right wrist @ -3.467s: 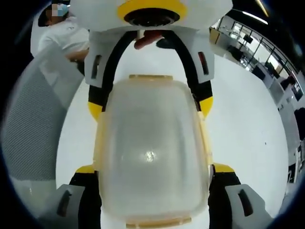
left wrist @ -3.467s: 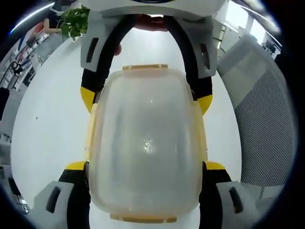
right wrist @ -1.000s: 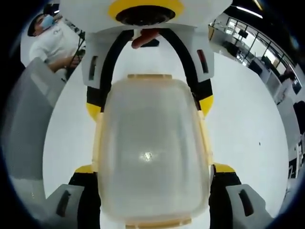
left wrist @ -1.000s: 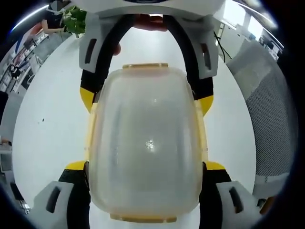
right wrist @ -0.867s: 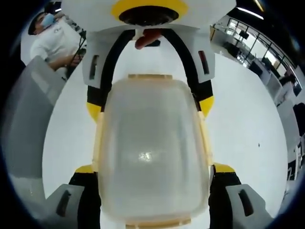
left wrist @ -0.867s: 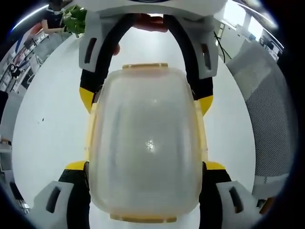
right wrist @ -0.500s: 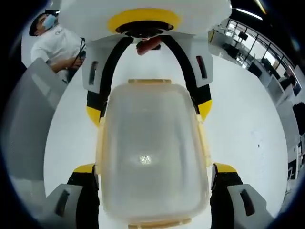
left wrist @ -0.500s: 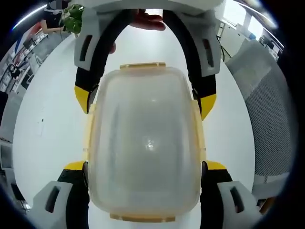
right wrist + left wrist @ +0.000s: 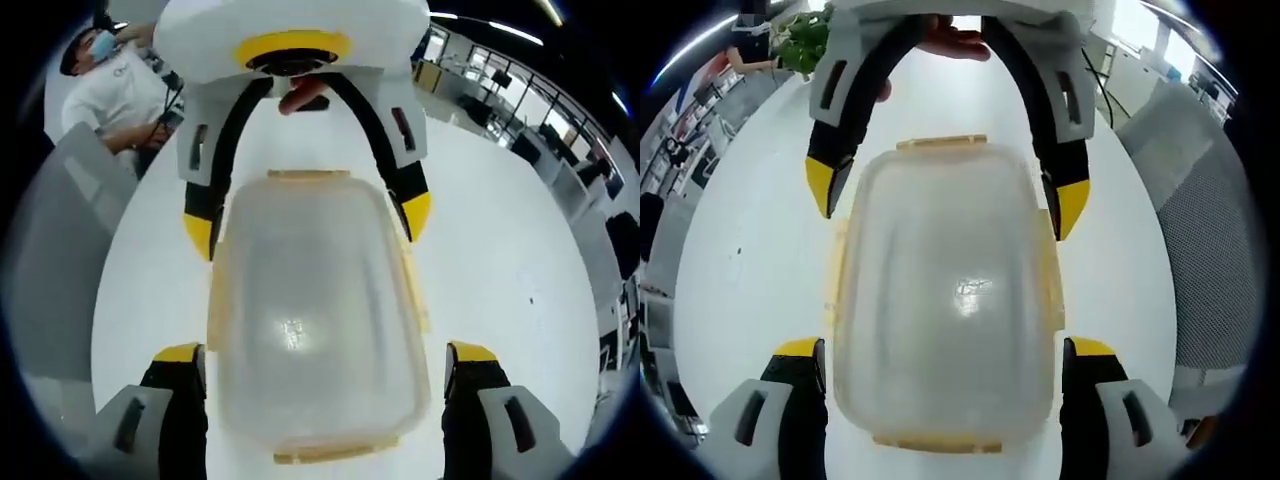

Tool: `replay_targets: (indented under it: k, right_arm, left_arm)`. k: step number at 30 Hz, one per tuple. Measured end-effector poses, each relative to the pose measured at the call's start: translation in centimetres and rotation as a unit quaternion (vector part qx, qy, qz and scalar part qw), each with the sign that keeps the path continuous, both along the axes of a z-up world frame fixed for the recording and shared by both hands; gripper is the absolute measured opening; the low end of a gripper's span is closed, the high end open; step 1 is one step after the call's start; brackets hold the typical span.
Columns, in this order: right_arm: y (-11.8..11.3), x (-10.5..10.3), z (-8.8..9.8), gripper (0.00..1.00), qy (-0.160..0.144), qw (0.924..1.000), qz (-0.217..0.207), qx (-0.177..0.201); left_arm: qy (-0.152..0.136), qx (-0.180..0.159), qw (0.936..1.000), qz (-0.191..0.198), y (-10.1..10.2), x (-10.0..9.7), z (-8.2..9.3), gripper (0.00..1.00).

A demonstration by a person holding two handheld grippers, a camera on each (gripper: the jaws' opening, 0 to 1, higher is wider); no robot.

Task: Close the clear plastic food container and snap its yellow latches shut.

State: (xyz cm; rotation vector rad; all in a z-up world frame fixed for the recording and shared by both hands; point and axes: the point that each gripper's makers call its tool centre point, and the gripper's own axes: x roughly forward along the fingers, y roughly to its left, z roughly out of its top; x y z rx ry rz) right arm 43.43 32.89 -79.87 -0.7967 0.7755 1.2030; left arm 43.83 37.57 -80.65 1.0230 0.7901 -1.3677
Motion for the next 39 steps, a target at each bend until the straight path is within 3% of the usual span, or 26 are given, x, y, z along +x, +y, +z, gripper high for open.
replay_targets:
  k: [6, 28, 34, 39]
  right_arm:
    - [0.2, -0.2, 0.7, 0.99, -0.007, 0.9998, -0.008, 0.015]
    - [-1.2, -0.3, 1.5, 0.99, -0.024, 0.9956, -0.069, 0.059]
    - [-1.3, -0.3, 2.2, 0.99, -0.039, 0.9919, -0.091, 0.079]
    - [-1.7, 0.2, 2.8, 0.99, -0.042, 0.9849, -0.128, 0.109]
  left_arm:
    - [-0.009, -0.027, 0.9994, 0.022, -0.2, 0.1, 0.9, 0.99]
    - [-0.014, -0.064, 0.9949, 0.076, 1.2, 0.0, 1.7, 0.97]
    - [-0.012, -0.087, 0.9913, 0.098, 1.1, -0.3, 2.0, 0.97]
    - [-0.028, -0.108, 0.9863, 0.121, 1.3, -0.1, 2.5, 0.97]
